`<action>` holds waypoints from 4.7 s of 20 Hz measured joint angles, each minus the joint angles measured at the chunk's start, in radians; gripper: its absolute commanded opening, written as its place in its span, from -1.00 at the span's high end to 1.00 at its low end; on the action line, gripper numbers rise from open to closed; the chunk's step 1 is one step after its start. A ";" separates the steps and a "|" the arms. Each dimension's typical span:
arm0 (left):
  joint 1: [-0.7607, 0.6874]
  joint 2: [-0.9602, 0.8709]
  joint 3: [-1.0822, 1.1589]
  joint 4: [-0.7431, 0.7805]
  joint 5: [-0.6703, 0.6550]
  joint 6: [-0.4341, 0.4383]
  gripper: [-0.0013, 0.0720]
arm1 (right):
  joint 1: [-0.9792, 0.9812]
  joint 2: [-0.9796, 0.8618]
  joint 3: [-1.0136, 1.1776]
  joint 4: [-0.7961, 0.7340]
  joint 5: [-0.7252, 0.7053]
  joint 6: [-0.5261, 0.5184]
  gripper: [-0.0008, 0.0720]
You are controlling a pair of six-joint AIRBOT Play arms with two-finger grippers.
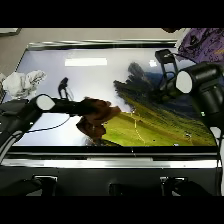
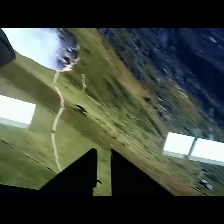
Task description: Fold the clothes and pants, and hang the long-sleeved shirts on hangers.
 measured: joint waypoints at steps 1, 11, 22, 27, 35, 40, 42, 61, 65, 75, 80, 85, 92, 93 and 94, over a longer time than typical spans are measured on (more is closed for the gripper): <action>-0.054 -0.029 0.018 -0.012 0.033 -0.024 0.92 | 0.000 0.017 0.000 -0.045 0.034 -0.004 0.59; -0.105 -0.171 0.080 -0.048 0.090 -0.080 -0.71 | -0.142 0.076 -0.061 -0.159 0.023 0.023 -0.18; 0.193 -0.100 0.082 -0.046 -0.017 0.035 -0.71 | -0.654 -0.176 -0.380 0.857 -0.189 -0.211 -0.56; 0.209 -0.112 0.082 -0.046 -0.018 0.041 -0.71 | -0.492 -0.333 -0.407 0.953 -0.296 -0.280 -0.56; 0.212 -0.155 0.082 -0.046 -0.008 0.041 -0.71 | -0.358 -0.438 -0.412 0.993 -0.411 -0.298 0.88; 0.211 -0.212 0.082 -0.067 0.058 0.042 -0.71 | -0.346 -0.428 -0.407 0.990 -0.420 -0.301 0.89; 0.199 -0.249 0.083 -0.107 0.099 0.056 -0.71 | -0.344 -0.414 -0.407 0.985 -0.415 -0.301 0.89; 0.070 -0.667 0.461 -0.282 0.044 0.214 -0.25 | -0.344 -0.394 -0.407 0.969 -0.328 -0.271 0.89; 0.055 -0.681 0.474 -0.285 0.012 0.217 -0.15 | -0.344 -0.394 -0.407 0.970 -0.325 -0.270 0.89; 0.057 -0.669 0.564 -0.240 -0.036 0.225 0.93 | -0.344 -0.326 -0.394 0.949 -0.337 -0.278 0.90; 0.109 -0.562 0.707 -0.016 -0.112 0.175 0.93 | -0.344 -0.184 -0.219 0.812 -0.372 -0.282 0.90; 0.142 -0.317 0.829 0.292 -0.198 0.072 0.93 | -0.344 0.001 0.069 0.645 -0.375 -0.271 0.90; 0.149 0.114 0.865 0.631 -0.346 -0.060 0.92 | -0.343 0.331 0.225 0.460 -0.381 -0.263 0.90; 0.149 0.160 0.866 0.658 -0.371 -0.071 0.92 | -0.343 0.371 0.230 0.449 -0.382 -0.262 0.90; 0.150 0.205 0.866 0.690 -0.398 -0.087 0.92 | -0.343 0.404 0.233 0.442 -0.383 -0.259 0.90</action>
